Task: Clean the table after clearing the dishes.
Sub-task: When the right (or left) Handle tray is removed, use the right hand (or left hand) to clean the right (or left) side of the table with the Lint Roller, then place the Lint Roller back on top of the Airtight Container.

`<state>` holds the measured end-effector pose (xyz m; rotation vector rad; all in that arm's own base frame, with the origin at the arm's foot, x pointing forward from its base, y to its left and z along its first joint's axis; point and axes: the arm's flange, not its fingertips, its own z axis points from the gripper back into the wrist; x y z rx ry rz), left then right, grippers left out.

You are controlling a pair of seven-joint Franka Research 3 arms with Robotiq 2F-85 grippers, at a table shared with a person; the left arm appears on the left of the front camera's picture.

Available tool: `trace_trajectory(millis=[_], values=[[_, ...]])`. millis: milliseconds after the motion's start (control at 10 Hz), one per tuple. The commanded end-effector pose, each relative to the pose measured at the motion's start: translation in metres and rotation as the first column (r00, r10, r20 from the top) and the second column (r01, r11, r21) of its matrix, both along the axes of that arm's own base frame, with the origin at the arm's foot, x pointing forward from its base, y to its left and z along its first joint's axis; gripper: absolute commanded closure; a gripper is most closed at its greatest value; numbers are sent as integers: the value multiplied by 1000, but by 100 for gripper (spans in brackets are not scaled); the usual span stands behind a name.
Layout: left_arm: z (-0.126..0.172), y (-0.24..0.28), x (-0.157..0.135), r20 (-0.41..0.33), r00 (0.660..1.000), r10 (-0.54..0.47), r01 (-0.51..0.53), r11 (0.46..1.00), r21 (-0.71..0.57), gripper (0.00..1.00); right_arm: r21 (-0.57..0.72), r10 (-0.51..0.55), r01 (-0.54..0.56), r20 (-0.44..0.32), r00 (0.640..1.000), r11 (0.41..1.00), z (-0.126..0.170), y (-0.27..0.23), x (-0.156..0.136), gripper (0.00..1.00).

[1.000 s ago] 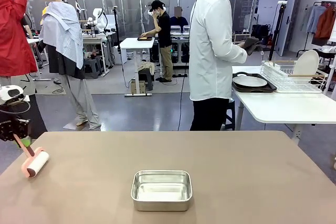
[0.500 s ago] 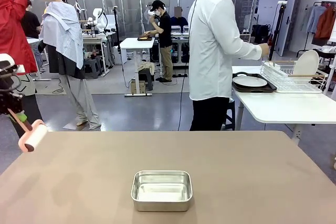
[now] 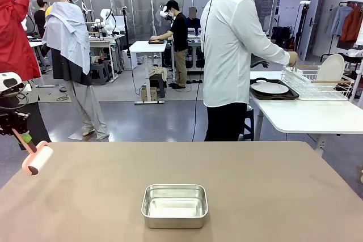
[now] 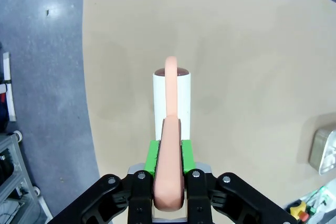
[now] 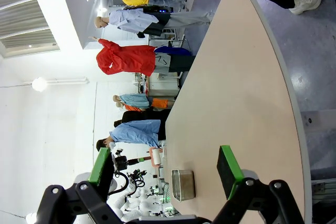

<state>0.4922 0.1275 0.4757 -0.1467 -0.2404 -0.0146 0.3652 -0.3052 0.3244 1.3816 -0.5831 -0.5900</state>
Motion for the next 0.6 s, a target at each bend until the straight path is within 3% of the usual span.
trace_trajectory(millis=[0,500], values=[[10,1,0,24,1000,8,-8,1000,1,80,3,-2,2,2,1000,1000,4,1,-1,0],[10,1,0,24,1000,8,-8,1000,1,80,3,-2,2,2,1000,1000,4,1,-1,0]])
